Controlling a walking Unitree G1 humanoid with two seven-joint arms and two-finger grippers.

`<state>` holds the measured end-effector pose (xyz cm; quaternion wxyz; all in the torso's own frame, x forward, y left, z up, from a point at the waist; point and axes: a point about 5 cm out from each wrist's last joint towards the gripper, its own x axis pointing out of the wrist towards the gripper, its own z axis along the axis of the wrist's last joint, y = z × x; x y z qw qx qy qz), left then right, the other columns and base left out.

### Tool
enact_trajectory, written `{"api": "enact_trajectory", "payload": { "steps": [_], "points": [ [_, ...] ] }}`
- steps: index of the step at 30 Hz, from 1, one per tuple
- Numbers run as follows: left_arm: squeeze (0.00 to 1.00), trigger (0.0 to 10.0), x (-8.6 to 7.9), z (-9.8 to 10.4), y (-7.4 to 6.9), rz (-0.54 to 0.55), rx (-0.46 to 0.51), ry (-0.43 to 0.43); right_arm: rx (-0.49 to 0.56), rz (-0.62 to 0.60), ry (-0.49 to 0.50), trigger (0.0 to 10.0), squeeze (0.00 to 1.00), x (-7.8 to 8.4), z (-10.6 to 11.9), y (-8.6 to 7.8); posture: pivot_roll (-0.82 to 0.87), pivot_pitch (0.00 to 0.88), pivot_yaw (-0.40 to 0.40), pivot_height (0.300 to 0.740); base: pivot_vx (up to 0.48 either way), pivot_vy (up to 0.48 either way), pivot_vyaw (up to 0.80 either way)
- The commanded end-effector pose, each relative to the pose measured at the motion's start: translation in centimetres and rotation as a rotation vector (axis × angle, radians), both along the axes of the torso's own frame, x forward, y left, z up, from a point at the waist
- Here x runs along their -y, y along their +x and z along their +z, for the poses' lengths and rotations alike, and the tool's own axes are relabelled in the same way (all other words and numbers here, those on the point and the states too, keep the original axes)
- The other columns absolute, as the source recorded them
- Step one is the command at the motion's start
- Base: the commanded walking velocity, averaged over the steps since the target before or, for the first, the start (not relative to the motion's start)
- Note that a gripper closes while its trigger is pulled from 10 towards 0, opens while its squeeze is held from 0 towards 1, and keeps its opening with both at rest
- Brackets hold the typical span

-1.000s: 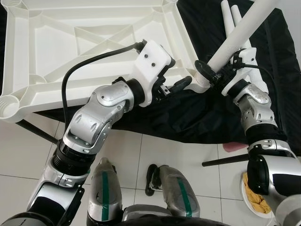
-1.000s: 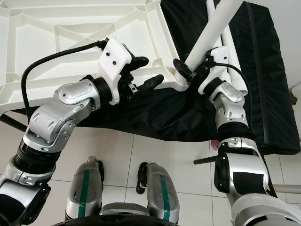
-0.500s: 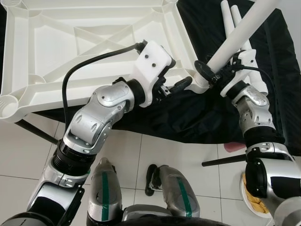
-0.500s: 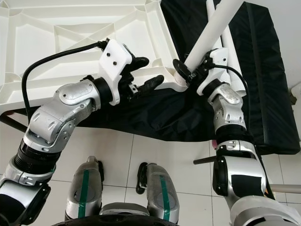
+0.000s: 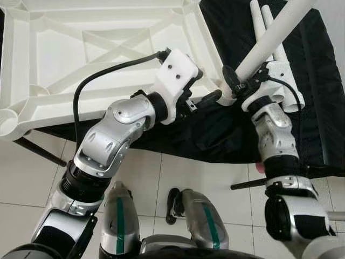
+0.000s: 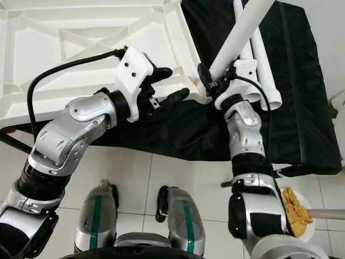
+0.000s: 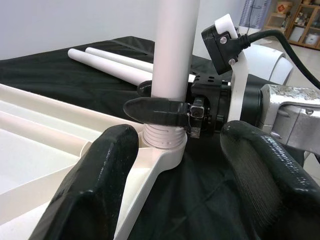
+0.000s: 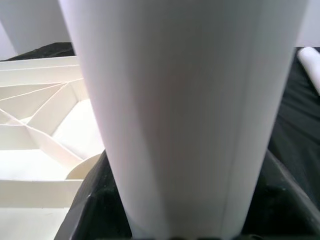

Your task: Building children table

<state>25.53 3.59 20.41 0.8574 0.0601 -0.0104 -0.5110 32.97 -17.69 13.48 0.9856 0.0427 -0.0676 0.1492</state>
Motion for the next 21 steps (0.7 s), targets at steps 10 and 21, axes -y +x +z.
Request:
{"api": "enact_trajectory", "payload": {
  "steps": [10, 21],
  "points": [
    [0.0, 10.0, 0.4, 0.0, -0.4, -0.016, -0.009, -0.017, -0.034, -0.346, 0.106, 10.0, 0.0, -1.8, 0.3, -1.2, 0.11, 0.065, -0.12, 0.74, 0.0, 0.0, 0.0],
    [0.0, 10.0, 0.6, 0.1, -0.4, -0.011, -0.012, -0.025, -0.052, -0.428, 0.102, 10.0, 0.0, -2.5, 0.6, -1.6, 0.11, 0.069, -0.123, 0.74, 0.0, 0.0, 0.0]
  ]
}}
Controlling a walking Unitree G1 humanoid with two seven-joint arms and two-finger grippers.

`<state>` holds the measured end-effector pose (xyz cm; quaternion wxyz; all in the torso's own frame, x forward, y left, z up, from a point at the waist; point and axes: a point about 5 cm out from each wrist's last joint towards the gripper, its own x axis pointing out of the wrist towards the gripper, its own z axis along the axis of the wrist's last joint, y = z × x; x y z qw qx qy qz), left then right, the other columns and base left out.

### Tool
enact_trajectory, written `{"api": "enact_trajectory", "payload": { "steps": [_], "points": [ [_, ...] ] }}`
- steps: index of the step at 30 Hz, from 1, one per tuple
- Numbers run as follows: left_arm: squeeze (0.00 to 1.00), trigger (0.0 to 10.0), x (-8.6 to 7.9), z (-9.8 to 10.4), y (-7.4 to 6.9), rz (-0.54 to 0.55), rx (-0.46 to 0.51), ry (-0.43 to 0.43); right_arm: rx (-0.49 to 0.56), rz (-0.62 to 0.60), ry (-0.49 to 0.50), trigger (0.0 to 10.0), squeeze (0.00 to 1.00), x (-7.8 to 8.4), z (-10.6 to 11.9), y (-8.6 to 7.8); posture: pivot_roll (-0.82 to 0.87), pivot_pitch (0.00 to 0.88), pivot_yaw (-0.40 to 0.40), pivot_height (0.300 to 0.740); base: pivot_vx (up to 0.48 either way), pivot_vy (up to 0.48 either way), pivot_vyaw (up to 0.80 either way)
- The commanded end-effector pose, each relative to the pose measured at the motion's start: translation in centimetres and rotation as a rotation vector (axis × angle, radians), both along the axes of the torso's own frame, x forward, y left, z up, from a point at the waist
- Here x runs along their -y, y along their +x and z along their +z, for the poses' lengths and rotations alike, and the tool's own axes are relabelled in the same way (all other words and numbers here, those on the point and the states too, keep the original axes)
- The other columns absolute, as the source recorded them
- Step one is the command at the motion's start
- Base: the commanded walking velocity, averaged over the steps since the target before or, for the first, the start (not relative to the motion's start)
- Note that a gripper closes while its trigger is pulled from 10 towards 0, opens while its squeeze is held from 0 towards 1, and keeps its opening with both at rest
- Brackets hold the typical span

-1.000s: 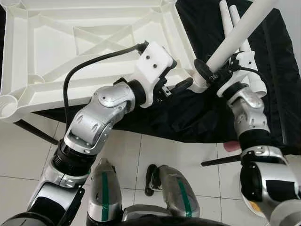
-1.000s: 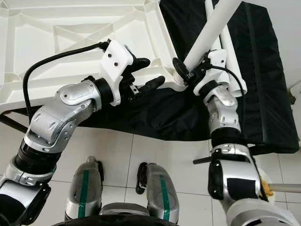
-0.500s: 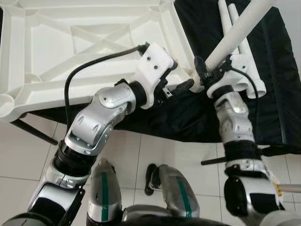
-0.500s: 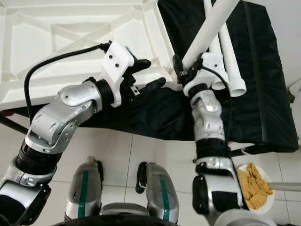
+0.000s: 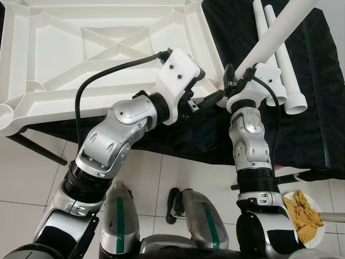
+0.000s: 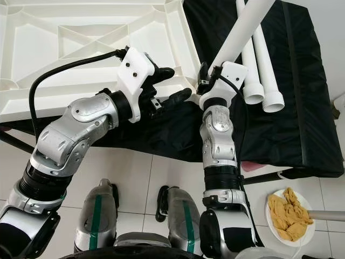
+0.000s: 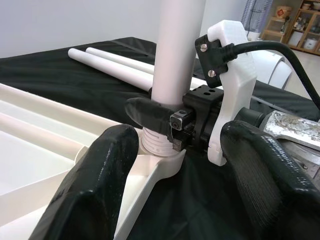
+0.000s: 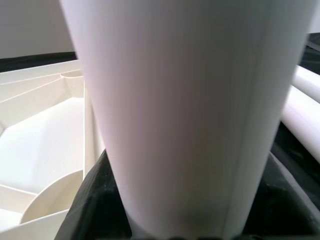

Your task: Building children table

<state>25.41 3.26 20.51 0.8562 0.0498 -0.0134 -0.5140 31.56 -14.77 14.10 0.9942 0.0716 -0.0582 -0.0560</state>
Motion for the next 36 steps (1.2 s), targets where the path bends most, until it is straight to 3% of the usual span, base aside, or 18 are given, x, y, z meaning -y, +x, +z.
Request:
{"api": "enact_trajectory", "payload": {
  "steps": [1, 4, 5, 17, 18, 20, 21, 27, 36],
  "points": [
    [0.0, 10.0, 0.2, 0.0, -0.2, -0.003, -0.005, -0.004, -0.006, -0.025, 0.017, 10.0, 0.0, 0.5, 0.0, -0.2, 0.11, 0.069, -0.123, 0.74, 0.0, 0.0, 0.0],
    [0.0, 10.0, 0.2, 0.0, -0.2, -0.001, -0.004, -0.005, -0.005, -0.016, 0.029, 10.0, 0.0, 0.4, 0.0, -0.2, 0.11, 0.067, -0.124, 0.74, 0.0, 0.0, 0.0],
    [0.0, 10.0, 0.2, 0.0, -0.2, -0.001, -0.003, -0.005, 0.001, -0.008, 0.026, 10.0, 1.0, 0.5, 0.1, -0.2, 0.11, 0.066, -0.127, 0.74, 0.0, 0.0, 0.0],
    [0.0, 10.0, 0.1, 0.1, 0.0, 0.005, -0.001, -0.007, -0.003, 0.067, -0.026, 10.0, 1.0, 1.5, 0.1, 0.3, 0.1, 0.066, -0.125, 0.74, 0.0, 0.0, 0.0],
    [0.0, 10.0, 0.1, 0.1, 0.0, 0.005, 0.0, -0.006, -0.005, 0.131, -0.041, 10.0, 0.15, 1.8, 0.2, 0.5, 0.11, 0.064, -0.122, 0.74, 0.0, 0.0, 0.0],
    [0.0, 10.0, 0.1, 0.1, 0.0, 0.005, 0.0, -0.006, -0.005, 0.131, -0.041, 10.0, 0.15, 1.8, 0.2, 0.5, 0.11, 0.064, -0.122, 0.74, 0.0, 0.0, 0.0],
    [0.0, 10.0, 0.1, 0.1, 0.0, 0.004, 0.001, -0.005, -0.005, 0.204, -0.05, 10.0, 0.0, 1.9, 0.2, 0.8, 0.11, 0.061, -0.122, 0.74, 0.0, 0.0, 0.0],
    [0.0, 10.0, 0.1, 0.1, 0.1, 0.001, 0.004, -0.003, 0.007, 0.528, -0.12, 10.0, 0.0, 1.7, 0.1, 1.2, 0.11, 0.047, -0.124, 0.74, 0.0, 0.0, 0.0],
    [0.0, 10.0, 0.2, 0.1, 0.1, 0.0, 0.007, 0.0, -0.007, 0.618, -0.156, 10.0, 0.0, 2.1, -0.4, 1.5, 0.12, 0.038, -0.127, 0.74, 0.0, 0.0, 0.0]
  ]
}}
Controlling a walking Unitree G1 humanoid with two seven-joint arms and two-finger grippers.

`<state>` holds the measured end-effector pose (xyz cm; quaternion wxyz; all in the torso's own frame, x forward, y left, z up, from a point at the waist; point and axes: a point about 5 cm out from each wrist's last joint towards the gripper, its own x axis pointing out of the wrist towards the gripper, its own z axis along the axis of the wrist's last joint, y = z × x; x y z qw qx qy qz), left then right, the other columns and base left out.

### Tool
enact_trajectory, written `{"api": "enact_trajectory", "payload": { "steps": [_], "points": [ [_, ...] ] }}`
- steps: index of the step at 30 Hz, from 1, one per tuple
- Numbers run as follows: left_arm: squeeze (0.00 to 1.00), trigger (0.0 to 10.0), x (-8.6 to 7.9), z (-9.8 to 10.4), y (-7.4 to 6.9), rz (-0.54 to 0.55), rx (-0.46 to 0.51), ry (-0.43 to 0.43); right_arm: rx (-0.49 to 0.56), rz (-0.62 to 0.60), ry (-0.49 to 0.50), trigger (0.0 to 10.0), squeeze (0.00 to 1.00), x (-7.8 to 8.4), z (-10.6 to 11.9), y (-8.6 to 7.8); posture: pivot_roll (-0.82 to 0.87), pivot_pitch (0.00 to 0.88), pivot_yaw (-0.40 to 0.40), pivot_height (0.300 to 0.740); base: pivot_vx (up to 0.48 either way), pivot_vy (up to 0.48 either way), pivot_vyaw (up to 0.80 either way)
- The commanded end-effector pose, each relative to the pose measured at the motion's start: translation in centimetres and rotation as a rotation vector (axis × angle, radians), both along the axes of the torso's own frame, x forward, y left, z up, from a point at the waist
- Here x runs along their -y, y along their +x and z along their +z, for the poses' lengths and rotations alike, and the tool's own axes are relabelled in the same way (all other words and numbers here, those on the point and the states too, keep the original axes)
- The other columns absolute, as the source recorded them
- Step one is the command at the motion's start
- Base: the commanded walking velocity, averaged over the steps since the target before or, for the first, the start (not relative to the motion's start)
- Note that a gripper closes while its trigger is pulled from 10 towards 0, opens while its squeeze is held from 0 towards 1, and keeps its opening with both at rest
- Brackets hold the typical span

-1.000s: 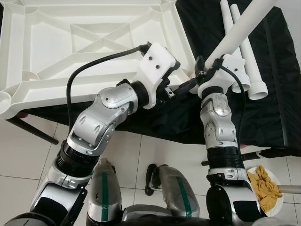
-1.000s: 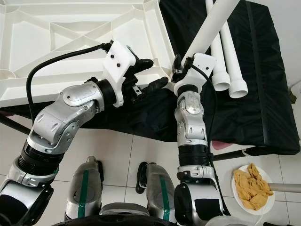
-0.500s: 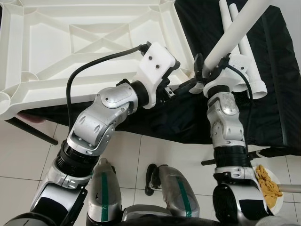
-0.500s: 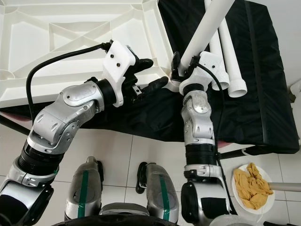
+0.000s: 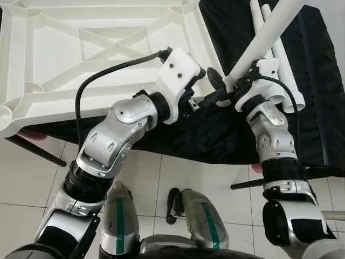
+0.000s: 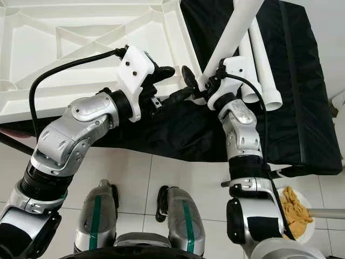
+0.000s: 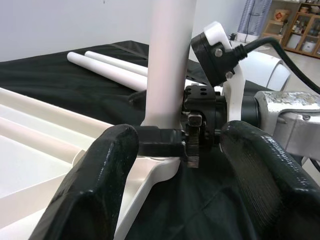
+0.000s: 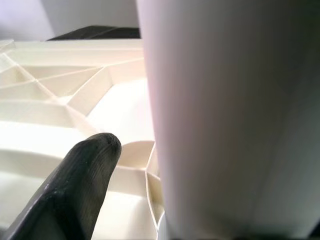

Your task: Building children table

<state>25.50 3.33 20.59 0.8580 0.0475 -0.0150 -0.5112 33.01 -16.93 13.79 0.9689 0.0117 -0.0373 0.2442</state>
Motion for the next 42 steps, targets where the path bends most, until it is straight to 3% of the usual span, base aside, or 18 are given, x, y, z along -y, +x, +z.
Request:
{"api": "enact_trajectory", "payload": {
  "steps": [1, 14, 15, 16, 17, 18, 37, 38, 40, 41, 42],
  "points": [
    [0.0, 10.0, 0.2, 0.0, 0.0, -0.006, 0.007, 0.007, -0.011, 0.037, -0.025, 10.0, 0.0, 0.3, -0.3, 0.2, 0.12, 0.037, -0.126, 0.74, 0.0, 0.0, 0.0],
    [0.0, 10.0, 0.0, 0.0, -0.2, -0.012, 0.006, 0.017, -0.028, 0.07, -0.079, 10.0, 0.0, 2.4, -0.7, 1.3, 0.13, 0.03, -0.114, 0.74, 0.0, 0.0, 0.0],
    [0.0, 10.0, 0.0, -0.1, -0.2, -0.013, 0.006, 0.018, -0.028, 0.071, -0.08, 4.7, 0.0, 2.5, -0.7, 1.3, 0.13, 0.031, -0.111, 0.74, 0.0, 0.0, 0.0],
    [0.0, 10.0, 0.0, -0.1, -0.2, -0.013, 0.006, 0.018, -0.028, 0.071, -0.08, 4.7, 0.0, 2.5, -0.7, 1.3, 0.13, 0.031, -0.111, 0.74, 0.0, 0.0, 0.0],
    [0.0, 10.0, 0.0, -0.1, -0.2, -0.016, 0.005, 0.02, -0.03, 0.078, -0.071, 0.6, 0.0, 2.6, -0.8, 1.3, 0.13, 0.029, -0.111, 0.74, 0.0, 0.0, 0.0],
    [0.0, 10.0, 0.0, -0.1, -0.3, -0.019, 0.005, 0.021, -0.032, 0.09, -0.068, 0.0, 0.0, 2.6, -0.9, 1.3, 0.13, 0.029, -0.111, 0.74, 0.0, 0.0, 0.0],
    [0.0, 10.0, 0.1, -0.8, -0.6, -0.045, -0.025, 0.046, -0.027, 0.122, -0.021, 0.3, 0.0, 2.4, -1.6, 1.1, 0.13, 0.034, -0.113, 0.74, 0.0, 0.0, 0.0],
    [0.0, 10.0, 0.0, -1.0, -0.6, -0.046, -0.03, 0.05, -0.029, 0.115, -0.019, 8.2, 0.0, 2.4, -1.7, 1.1, 0.13, 0.035, -0.112, 0.74, 0.0, 0.0, 0.0],
    [0.0, 10.0, 0.0, -1.0, -0.6, -0.046, -0.03, 0.05, -0.029, 0.115, -0.019, 8.2, 0.0, 2.4, -1.7, 1.1, 0.13, 0.035, -0.112, 0.74, 0.0, 0.0, 0.0],
    [0.0, 10.0, 0.0, -1.3, -0.7, -0.048, -0.039, 0.057, -0.03, 0.09, -0.004, 10.0, 0.0, 2.4, -1.8, 1.1, 0.13, 0.039, -0.112, 0.74, 0.0, 0.0, 0.0],
    [0.0, 10.0, 0.0, -1.3, -0.7, -0.048, -0.039, 0.057, -0.03, 0.09, -0.004, 10.0, 0.0, 2.4, -1.8, 1.1, 0.13, 0.039, -0.112, 0.74, 0.0, 0.0, 0.0]
  ]
}}
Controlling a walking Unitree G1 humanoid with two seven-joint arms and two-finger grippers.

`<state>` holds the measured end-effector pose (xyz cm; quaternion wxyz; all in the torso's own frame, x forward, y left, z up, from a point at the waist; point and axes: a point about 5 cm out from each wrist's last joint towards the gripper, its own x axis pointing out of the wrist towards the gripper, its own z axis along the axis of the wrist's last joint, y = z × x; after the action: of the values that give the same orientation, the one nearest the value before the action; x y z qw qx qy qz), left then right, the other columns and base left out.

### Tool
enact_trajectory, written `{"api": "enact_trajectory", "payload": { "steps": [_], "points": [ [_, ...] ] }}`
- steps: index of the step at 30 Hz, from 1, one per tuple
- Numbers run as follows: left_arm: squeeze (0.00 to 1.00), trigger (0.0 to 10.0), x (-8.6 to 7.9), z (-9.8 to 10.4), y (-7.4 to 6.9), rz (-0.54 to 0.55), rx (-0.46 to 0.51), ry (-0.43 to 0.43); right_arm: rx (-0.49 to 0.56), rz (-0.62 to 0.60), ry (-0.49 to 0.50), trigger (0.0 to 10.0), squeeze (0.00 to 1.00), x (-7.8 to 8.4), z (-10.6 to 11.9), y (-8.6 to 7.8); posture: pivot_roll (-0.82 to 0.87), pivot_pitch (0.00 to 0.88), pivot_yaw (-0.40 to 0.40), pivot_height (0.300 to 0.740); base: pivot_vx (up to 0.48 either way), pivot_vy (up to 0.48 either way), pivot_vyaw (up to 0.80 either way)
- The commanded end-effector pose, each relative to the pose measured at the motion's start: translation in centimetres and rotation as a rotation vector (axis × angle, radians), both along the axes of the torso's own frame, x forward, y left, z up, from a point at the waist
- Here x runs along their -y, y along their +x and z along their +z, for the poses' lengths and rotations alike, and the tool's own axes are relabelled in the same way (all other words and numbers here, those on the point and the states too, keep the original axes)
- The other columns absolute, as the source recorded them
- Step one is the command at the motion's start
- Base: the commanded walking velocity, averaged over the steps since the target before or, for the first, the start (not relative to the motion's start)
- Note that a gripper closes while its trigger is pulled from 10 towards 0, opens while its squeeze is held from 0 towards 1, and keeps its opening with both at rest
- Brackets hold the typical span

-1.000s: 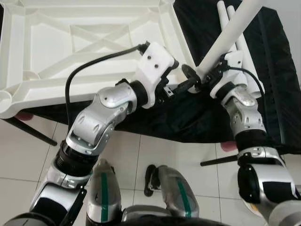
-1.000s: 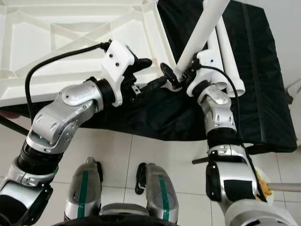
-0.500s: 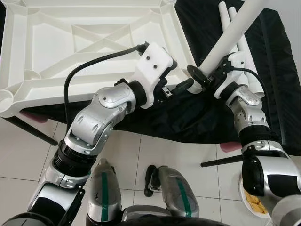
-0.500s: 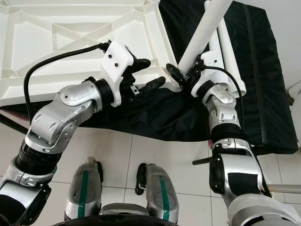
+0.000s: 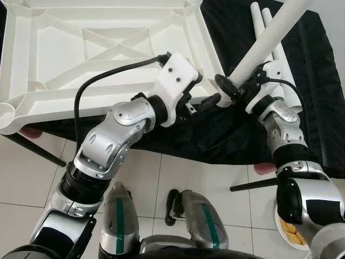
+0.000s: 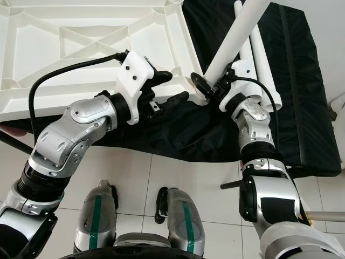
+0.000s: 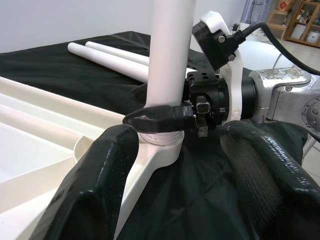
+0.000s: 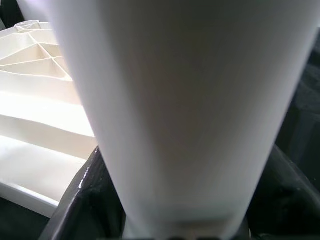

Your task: Building children table

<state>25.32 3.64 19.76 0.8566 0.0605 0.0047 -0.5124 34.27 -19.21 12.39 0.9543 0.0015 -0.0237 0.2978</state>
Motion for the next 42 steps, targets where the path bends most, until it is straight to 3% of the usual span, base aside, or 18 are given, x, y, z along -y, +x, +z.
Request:
{"api": "enact_trajectory", "payload": {
  "steps": [1, 10, 19, 29, 35, 38, 41, 42],
  "points": [
    [0.0, 10.0, 0.4, -0.4, -0.5, -0.047, -0.02, 0.014, -0.012, -0.021, 0.025, 10.0, 0.0, 0.1, -0.4, -0.2, 0.13, 0.039, -0.112, 0.74, 0.0, 0.0, 0.0],
    [0.0, 10.0, 0.4, -0.8, -0.6, -0.055, -0.034, 0.027, 0.014, -0.196, 0.137, 10.0, 0.0, 0.3, 0.0, 0.1, 0.12, 0.056, -0.114, 0.74, 0.0, 0.0, 0.0],
    [0.0, 10.0, 0.4, -0.8, -0.7, -0.052, -0.034, 0.027, 0.042, -0.269, 0.16, 10.0, 0.0, -0.6, 0.3, -0.1, 0.13, 0.062, -0.12, 0.74, 0.0, 0.0, 0.0],
    [0.0, 10.0, 0.3, -0.8, -0.7, -0.051, -0.033, 0.024, 0.04, -0.433, 0.233, 10.0, 0.0, -3.2, 0.7, -0.9, 0.12, 0.065, -0.121, 0.74, 0.0, 0.0, 0.0],
    [0.0, 10.0, 0.4, -0.7, -0.7, -0.053, -0.032, 0.022, 0.022, -0.522, 0.188, 10.0, 0.0, -4.2, 0.6, -1.1, 0.12, 0.063, -0.121, 0.74, 0.0, 0.0, 0.0],
    [0.0, 10.0, 0.5, -0.7, -0.7, -0.054, -0.03, 0.018, 0.006, -0.619, 0.173, 10.0, 0.0, -5.8, 0.6, -1.5, 0.12, 0.062, -0.126, 0.74, 0.0, 0.0, 0.0],
    [0.0, 10.0, 0.5, -0.7, -0.7, -0.054, -0.03, 0.018, 0.006, -0.619, 0.173, 10.0, 0.0, -5.8, 0.6, -1.5, 0.12, 0.062, -0.126, 0.74, 0.0, 0.0, 0.0],
    [0.0, 10.0, 0.6, -0.7, -0.6, -0.054, -0.03, 0.016, 0.006, -0.636, 0.172, 10.0, 0.0, -6.5, 0.8, -1.7, 0.12, 0.062, -0.126, 0.74, 0.0, 0.0, 0.0]
  ]
}}
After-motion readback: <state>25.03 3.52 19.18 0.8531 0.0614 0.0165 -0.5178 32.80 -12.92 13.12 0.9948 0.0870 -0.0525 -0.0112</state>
